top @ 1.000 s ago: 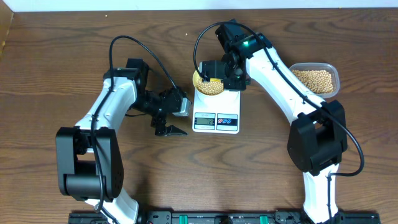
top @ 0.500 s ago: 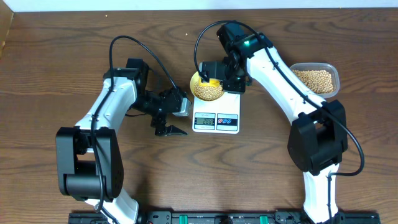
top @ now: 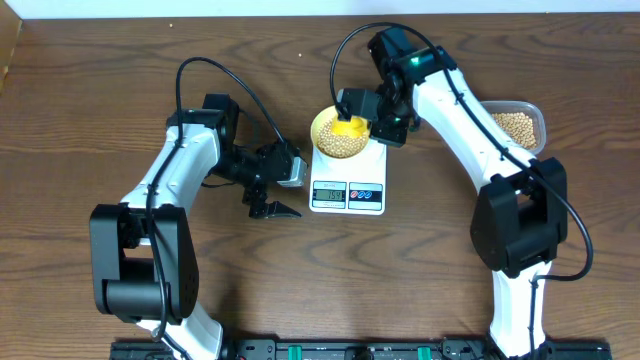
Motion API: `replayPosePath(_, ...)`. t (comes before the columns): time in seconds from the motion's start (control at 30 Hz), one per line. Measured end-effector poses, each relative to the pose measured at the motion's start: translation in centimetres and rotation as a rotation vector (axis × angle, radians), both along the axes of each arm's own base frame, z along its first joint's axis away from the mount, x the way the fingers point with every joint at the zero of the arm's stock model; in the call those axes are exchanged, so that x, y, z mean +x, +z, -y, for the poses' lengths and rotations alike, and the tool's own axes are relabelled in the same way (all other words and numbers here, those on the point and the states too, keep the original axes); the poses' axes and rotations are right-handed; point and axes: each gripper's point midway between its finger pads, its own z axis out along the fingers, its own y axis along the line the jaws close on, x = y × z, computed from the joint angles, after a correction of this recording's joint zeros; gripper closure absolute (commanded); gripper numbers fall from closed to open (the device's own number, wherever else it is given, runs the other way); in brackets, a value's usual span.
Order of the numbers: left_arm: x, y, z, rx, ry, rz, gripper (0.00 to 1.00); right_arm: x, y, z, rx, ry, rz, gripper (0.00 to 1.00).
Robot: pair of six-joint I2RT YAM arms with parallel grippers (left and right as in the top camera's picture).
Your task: Scoop item into bowl and weigh 50g on scale
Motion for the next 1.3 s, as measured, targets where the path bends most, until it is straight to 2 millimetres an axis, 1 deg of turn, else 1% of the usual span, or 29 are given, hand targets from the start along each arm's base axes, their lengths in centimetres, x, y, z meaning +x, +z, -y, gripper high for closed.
replayPosePath(0.33,0.0,0.0,0.0,0.0,0.0,0.0,0.02,0.7,0.1,0.1,-0.003,-0.008,0.028,0.99)
replayPosePath(0.63,0.0,0.0,0.0,0.0,0.0,0.0,0.02,-1.2,0.0,-0.4,-0.02,0.017,-0.032,0.99)
replayPosePath(0.83,0.0,0.0,0.0,0.0,0.0,0.0,0.02,-2.5,0.2,-0.9,0.027,0.024,-0.097,0.99)
replayPosePath(0.97,0.0,0.0,0.0,0.0,0.0,0.0,0.02,-2.5,0.8,-1.3,0.09,0.001,-0.122,0.99)
replayPosePath(1.07,0.0,0.0,0.0,0.0,0.0,0.0,0.02,-2.0,1.2,-0.8,0.125,-0.04,-0.131,0.99)
replayPosePath(1.3,0.0,0.0,0.0,0.0,0.0,0.0,0.02,-0.6,1.0,1.7,0.101,-0.131,-0.122,0.99)
